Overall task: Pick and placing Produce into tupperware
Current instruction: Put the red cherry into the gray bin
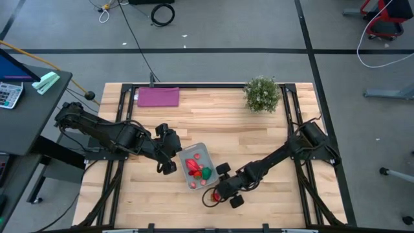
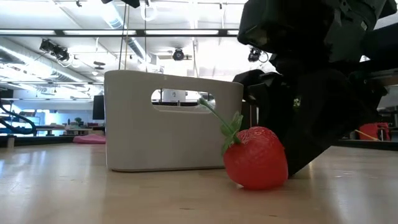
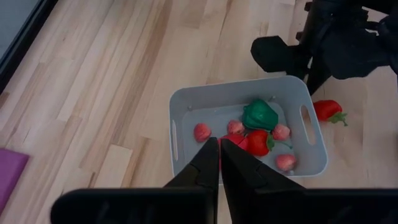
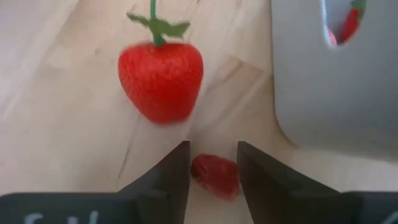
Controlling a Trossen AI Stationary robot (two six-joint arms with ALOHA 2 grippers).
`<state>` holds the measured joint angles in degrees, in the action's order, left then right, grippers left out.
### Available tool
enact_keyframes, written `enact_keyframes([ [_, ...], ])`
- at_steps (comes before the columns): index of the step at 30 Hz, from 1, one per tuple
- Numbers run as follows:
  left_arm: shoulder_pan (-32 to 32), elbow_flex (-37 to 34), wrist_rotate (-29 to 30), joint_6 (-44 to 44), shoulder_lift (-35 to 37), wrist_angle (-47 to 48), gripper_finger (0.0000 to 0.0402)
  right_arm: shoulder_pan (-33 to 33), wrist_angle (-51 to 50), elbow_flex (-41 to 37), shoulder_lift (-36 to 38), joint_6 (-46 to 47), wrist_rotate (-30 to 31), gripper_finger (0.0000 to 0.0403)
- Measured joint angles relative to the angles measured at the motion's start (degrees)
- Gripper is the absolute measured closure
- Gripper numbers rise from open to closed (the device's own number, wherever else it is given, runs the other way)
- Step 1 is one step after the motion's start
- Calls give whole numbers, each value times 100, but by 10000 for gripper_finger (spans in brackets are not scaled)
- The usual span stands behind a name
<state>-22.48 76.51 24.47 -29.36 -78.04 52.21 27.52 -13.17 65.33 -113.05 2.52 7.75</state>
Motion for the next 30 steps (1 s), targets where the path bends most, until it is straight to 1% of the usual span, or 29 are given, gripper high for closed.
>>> enact_keyframes([
  [4,0,0,-1,2,0,-2,387,1,-460,-27,227,7,207,254],
  [10,0,0,-2,0,0,-2,383,1,-597,-21,327,217,65,251],
  [16,0,0,-1,-2,0,-4,378,-5,-764,-19,329,243,88,251],
  [20,2,0,-2,-4,0,-4,383,-2,-1088,-19,329,350,366,249],
  [23,1,0,-1,-3,0,-4,387,3,-1130,-17,329,342,663,245],
  [30,0,0,-2,0,0,-4,382,1,-1151,-14,329,64,850,240],
])
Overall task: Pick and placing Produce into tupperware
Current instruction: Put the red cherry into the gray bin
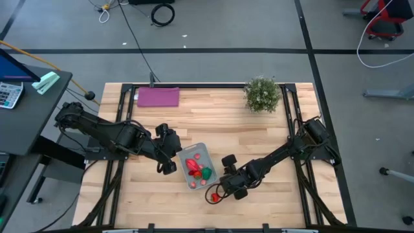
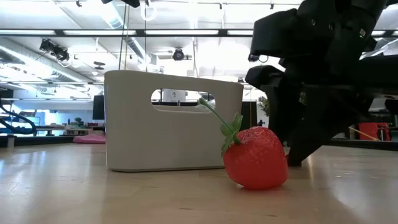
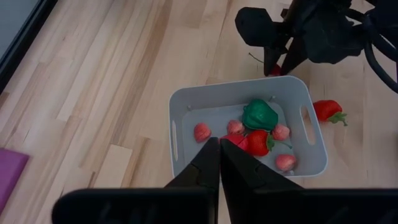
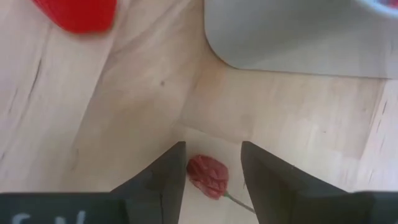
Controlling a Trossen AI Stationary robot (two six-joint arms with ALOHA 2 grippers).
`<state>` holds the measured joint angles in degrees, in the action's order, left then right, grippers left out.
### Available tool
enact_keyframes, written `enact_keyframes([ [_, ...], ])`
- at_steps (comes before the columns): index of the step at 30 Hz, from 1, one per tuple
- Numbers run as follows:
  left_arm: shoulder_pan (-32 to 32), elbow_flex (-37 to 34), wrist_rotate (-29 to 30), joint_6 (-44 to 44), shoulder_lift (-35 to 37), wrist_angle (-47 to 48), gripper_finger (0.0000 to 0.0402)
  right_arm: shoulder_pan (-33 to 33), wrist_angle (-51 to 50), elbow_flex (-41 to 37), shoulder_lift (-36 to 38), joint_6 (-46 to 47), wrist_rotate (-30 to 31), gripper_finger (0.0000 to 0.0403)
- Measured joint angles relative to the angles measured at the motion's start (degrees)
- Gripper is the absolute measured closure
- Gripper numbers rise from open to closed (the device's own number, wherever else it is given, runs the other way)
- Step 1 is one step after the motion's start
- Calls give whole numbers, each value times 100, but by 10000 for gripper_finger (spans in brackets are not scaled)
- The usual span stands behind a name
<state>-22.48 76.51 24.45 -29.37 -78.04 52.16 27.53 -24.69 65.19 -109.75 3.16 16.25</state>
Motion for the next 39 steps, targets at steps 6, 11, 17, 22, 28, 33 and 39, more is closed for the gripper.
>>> enact_keyframes([
  [6,0,0,2,-2,0,0,377,2,-233,9,2,27,0,240],
  [11,0,0,0,-2,0,0,382,4,-274,9,36,109,-32,240],
  [17,0,0,1,-2,0,0,388,2,-491,9,133,330,-139,240],
  [22,1,0,2,-2,0,-7,384,2,-481,7,138,395,-197,241],
  [28,2,-2,1,-8,0,-4,378,-4,-443,7,138,395,-199,241],
  [33,1,-2,2,-8,-1,-7,378,-4,-413,7,138,397,-177,241],
  [39,2,-2,2,-11,-2,-4,385,-50,-378,7,138,502,-178,253],
])
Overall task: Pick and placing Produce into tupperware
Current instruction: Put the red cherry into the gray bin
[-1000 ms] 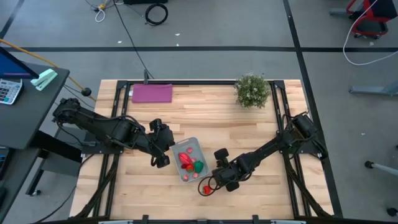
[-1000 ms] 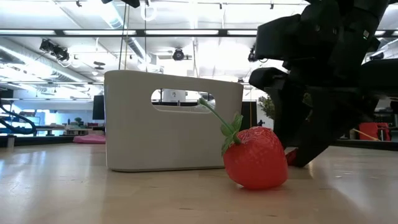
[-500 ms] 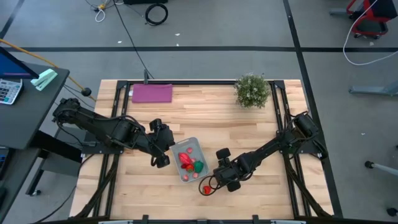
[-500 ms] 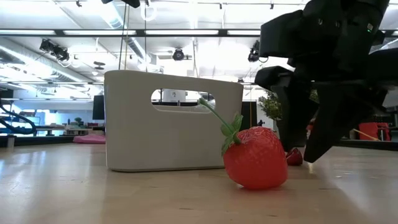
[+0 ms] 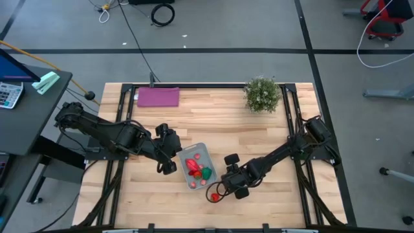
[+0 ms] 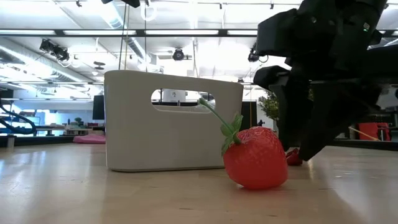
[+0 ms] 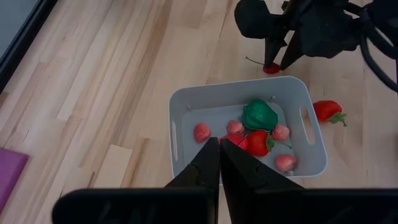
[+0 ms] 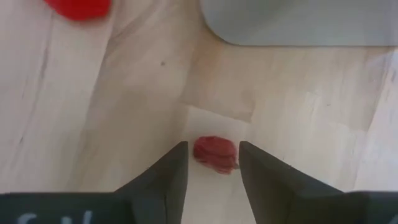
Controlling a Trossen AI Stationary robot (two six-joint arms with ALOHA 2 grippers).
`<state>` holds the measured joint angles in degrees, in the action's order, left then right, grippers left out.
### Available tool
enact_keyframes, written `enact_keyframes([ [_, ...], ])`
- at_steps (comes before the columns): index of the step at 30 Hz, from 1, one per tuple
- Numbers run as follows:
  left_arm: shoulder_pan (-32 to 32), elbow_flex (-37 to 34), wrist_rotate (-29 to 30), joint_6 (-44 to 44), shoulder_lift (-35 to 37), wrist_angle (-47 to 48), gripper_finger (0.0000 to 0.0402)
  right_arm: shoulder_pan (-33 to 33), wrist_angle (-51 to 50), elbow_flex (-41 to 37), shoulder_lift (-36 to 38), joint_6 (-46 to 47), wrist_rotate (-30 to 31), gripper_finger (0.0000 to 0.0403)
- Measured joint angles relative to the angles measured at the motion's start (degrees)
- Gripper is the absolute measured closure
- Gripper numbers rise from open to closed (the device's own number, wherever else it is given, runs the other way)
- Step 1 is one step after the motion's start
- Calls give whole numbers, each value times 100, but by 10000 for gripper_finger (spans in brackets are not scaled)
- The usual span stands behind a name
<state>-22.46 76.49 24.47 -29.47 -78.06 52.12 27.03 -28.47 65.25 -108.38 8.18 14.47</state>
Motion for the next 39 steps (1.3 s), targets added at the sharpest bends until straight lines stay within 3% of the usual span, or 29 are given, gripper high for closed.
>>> enact_keyframes([
  [4,-1,0,-1,-2,1,0,382,-78,-2,0,0,125,1,290],
  [11,-2,0,0,-2,0,0,379,-110,1,0,0,251,-2,392],
  [17,-2,0,-1,0,0,2,387,44,-24,136,0,429,123,394],
  [25,0,0,0,5,0,4,378,294,-368,742,271,348,1167,400],
  [33,0,0,-2,9,0,4,385,437,-354,1001,843,179,1678,401],
  [39,-1,0,-1,11,0,4,386,404,195,1001,1196,-27,1866,402],
])
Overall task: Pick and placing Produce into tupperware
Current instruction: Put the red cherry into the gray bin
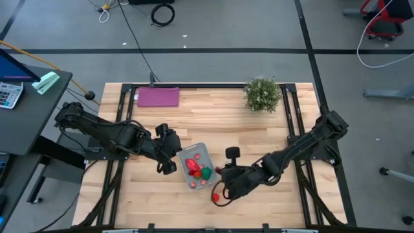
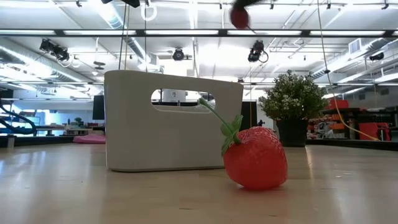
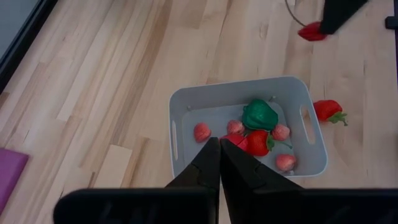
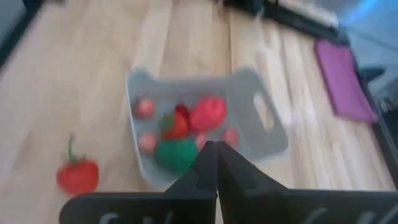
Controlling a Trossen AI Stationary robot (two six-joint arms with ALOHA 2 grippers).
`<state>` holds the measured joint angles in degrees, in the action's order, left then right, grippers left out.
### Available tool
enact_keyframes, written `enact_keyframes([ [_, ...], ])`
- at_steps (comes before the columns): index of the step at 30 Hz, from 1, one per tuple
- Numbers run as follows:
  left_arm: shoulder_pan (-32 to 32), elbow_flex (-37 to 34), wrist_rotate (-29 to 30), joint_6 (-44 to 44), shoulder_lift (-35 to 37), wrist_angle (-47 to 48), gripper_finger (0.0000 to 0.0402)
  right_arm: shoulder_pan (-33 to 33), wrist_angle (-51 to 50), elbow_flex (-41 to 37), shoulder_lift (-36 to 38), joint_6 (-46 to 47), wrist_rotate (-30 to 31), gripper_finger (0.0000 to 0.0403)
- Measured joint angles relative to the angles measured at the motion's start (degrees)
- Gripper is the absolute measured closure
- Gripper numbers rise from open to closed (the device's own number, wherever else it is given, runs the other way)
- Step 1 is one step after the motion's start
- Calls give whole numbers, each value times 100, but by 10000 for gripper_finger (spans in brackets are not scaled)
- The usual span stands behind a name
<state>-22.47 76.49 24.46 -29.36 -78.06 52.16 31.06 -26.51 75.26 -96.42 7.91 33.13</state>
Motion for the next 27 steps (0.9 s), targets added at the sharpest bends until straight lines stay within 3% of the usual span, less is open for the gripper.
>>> enact_keyframes([
  [8,1,0,0,-2,1,0,377,-397,1596,4,-472,-345,-1235,403],
  [14,0,0,1,0,0,-1,384,-768,1586,4,-1016,-58,-1567,403],
  [20,-1,0,0,0,0,0,381,-813,1570,0,-1180,-374,-1784,393],
  [27,0,0,-1,2,0,0,375,-807,1579,0,-1136,-502,-1793,342],
])
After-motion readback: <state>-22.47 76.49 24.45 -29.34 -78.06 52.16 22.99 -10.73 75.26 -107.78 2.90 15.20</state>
